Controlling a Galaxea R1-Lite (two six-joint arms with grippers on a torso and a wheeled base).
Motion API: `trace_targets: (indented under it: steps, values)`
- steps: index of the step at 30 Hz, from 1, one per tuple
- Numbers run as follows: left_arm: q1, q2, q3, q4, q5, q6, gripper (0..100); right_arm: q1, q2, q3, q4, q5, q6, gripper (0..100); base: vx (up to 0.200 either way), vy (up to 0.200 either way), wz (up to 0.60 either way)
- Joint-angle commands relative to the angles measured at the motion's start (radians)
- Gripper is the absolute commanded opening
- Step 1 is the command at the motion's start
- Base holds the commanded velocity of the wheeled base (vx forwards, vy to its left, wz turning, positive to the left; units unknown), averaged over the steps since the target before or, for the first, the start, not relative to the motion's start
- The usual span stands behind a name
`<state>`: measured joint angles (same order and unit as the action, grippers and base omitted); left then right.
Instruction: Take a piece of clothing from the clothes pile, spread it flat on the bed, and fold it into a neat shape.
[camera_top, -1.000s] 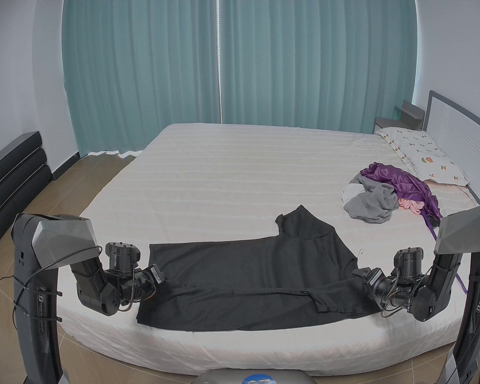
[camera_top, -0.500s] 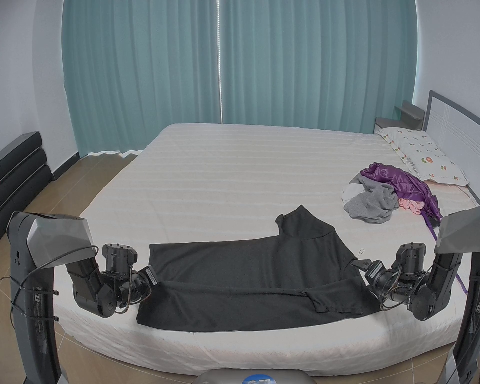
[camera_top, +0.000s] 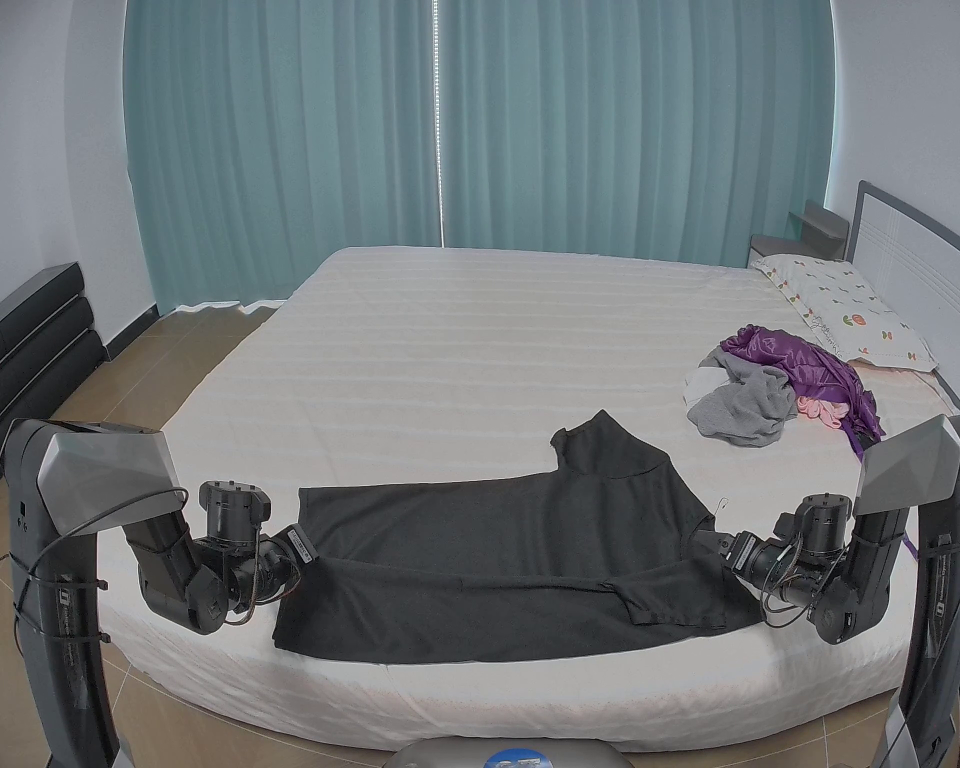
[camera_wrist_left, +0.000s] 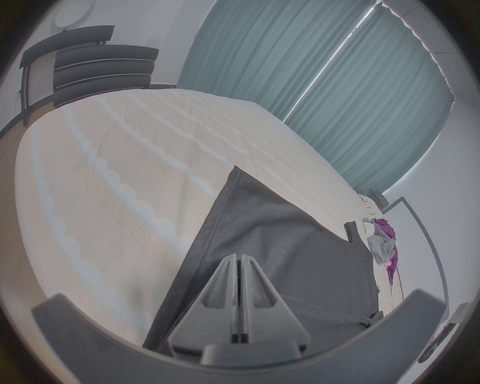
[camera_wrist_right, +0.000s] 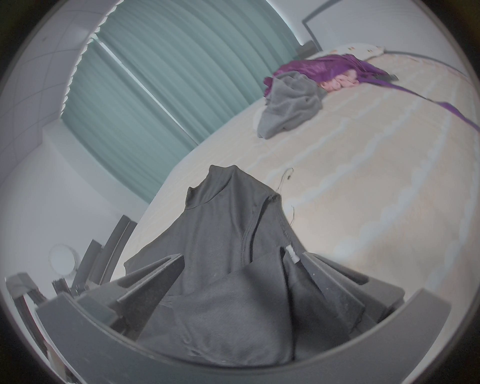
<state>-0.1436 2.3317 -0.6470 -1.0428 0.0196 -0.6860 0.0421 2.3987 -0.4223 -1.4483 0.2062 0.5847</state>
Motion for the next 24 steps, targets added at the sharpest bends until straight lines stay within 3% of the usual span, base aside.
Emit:
trace_targets:
  steps: [1,24]
  values:
    - [0.002,-0.011,0.006,0.000,0.000,-0.003,0,-0.036,0.085,-0.004,-0.040,0.036,-0.049,100,0.000,0.000,0.00]
    - [0.006,-0.009,0.007,0.000,0.000,-0.003,0,0.016,0.122,-0.136,-0.034,0.056,-0.071,100,0.000,0.000,0.00]
